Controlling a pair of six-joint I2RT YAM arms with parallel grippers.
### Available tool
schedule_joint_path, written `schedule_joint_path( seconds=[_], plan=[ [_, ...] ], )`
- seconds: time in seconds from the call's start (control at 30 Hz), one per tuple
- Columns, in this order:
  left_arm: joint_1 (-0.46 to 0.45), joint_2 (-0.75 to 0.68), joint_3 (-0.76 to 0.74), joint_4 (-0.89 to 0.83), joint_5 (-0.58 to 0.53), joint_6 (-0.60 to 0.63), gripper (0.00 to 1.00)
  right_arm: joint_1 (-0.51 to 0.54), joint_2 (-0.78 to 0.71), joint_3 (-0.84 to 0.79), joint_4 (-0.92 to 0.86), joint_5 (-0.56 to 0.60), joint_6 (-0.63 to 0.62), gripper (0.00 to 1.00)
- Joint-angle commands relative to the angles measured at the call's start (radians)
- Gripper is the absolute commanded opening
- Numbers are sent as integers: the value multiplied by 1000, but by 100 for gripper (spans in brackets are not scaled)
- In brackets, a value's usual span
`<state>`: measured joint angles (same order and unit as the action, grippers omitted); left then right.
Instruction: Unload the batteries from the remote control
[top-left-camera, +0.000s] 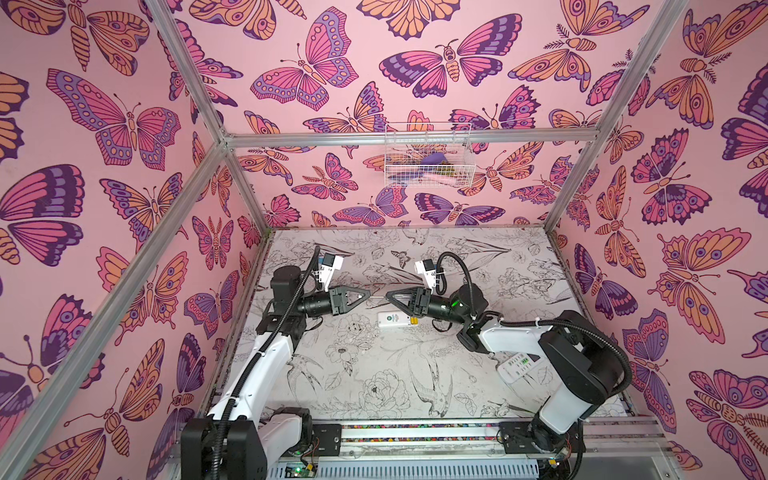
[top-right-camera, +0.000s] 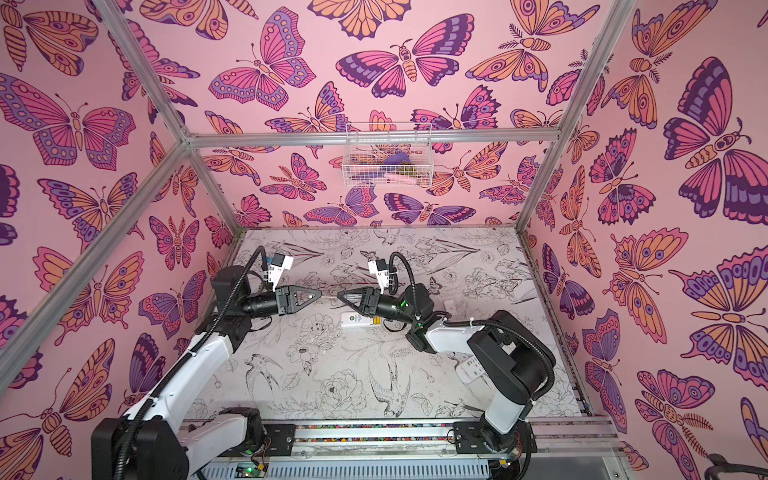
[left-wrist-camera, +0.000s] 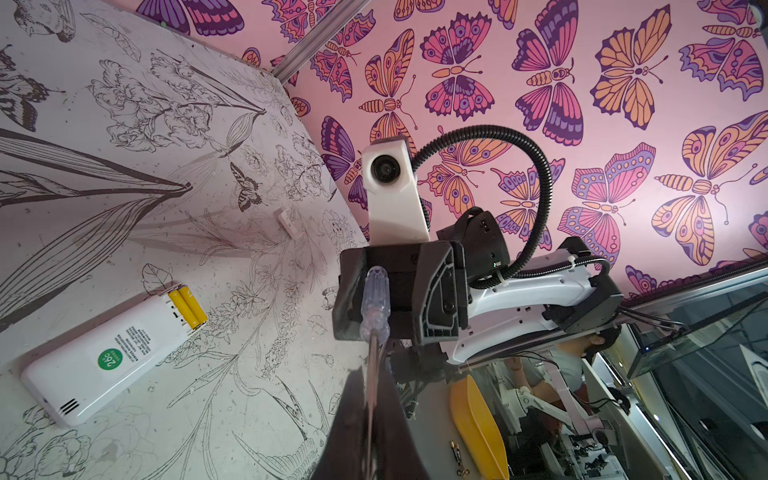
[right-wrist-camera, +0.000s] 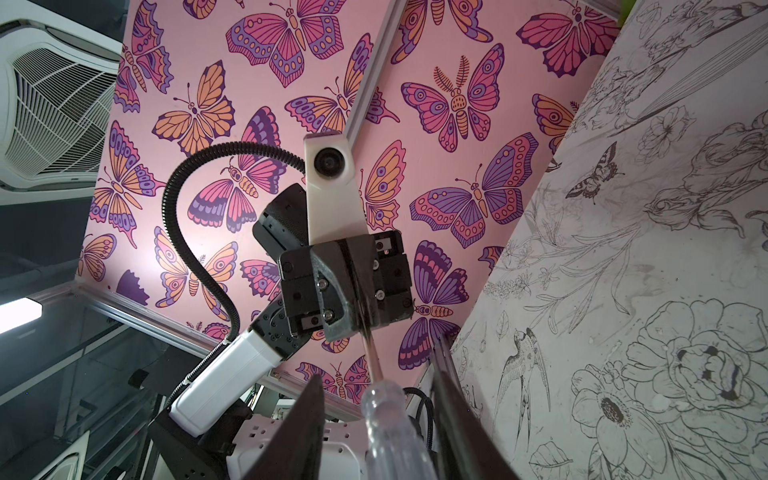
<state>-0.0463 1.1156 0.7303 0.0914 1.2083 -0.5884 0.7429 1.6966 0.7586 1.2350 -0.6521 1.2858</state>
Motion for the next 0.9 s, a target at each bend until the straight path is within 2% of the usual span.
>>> schedule_joint_path(
  seconds=[0.0,0.1,0.2,0.4,0.63,0.67,0.73,0.8,0.87],
  plan=[
    [-9,19,-19,19,-22,13,0,18,0,39,115,-39,20,41],
    [-14,15,-23,21,-28,20,0,20,1,33,117,-49,3,39],
    [-12,16,-22,20,-23,18,0,21,8,36,116,-60,7,29],
    [-13,12,-28,22,-25,31,0,23,2,25,115,-85,-26,25],
    [-9,13,-26,21,-33,40,1,18,-7,6,112,-83,-54,1],
    [-6,13,-25,19,-33,49,10,13,-8,2,112,-77,-49,0],
    [7,13,-12,-3,-44,72,34,-3,-26,-21,112,-74,-47,0],
    [14,8,14,-64,-67,131,48,-19,-60,-52,102,-73,-64,0],
    [19,-2,38,-137,-85,211,56,-42,-107,-77,46,-78,-95,0]
  ],
)
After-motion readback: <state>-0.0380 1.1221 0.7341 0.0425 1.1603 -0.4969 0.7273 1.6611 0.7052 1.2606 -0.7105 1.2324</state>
